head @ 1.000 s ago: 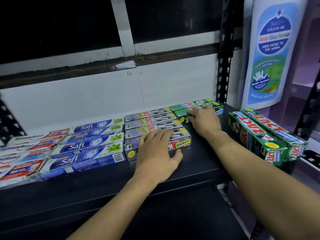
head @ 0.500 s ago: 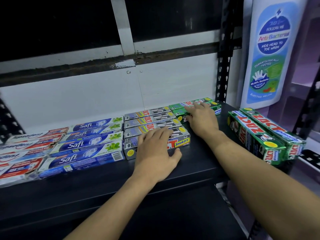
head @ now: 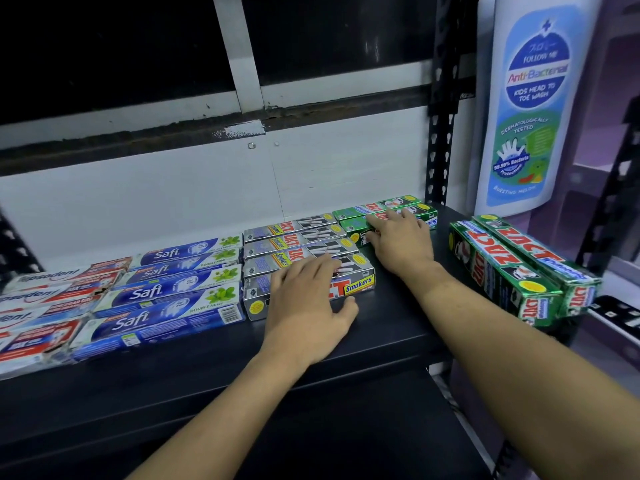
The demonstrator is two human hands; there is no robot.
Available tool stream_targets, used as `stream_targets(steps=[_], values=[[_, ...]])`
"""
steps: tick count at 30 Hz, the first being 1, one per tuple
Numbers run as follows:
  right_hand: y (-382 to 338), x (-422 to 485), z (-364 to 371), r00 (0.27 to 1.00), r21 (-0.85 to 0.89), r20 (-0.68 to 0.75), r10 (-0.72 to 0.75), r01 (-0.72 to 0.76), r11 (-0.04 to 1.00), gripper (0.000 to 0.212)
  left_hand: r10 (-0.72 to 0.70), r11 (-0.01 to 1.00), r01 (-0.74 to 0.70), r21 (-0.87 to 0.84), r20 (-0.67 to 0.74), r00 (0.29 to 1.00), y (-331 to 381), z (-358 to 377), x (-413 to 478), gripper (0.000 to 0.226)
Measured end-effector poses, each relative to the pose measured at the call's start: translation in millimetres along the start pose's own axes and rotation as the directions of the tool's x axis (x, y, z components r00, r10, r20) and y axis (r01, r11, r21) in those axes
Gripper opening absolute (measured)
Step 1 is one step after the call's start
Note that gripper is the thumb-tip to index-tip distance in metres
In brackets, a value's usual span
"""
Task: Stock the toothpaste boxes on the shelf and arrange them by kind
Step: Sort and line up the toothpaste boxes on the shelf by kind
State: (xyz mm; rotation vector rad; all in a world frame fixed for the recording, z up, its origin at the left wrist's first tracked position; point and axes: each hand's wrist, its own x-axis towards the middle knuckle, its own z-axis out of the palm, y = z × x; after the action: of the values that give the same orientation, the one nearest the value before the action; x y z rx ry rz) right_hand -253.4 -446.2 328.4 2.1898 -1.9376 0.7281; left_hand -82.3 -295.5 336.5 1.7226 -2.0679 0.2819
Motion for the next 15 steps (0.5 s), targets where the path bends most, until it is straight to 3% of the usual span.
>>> stream_targets(steps=[15], values=[[-0.7,-3.2,-4.4,1.0,0.019,0.005,-0.025,0.025,1.0,0.05,-0.003,1.0,0.003,-0.006,-0.002,1.0,-0.3,-0.5,0.6,0.057]])
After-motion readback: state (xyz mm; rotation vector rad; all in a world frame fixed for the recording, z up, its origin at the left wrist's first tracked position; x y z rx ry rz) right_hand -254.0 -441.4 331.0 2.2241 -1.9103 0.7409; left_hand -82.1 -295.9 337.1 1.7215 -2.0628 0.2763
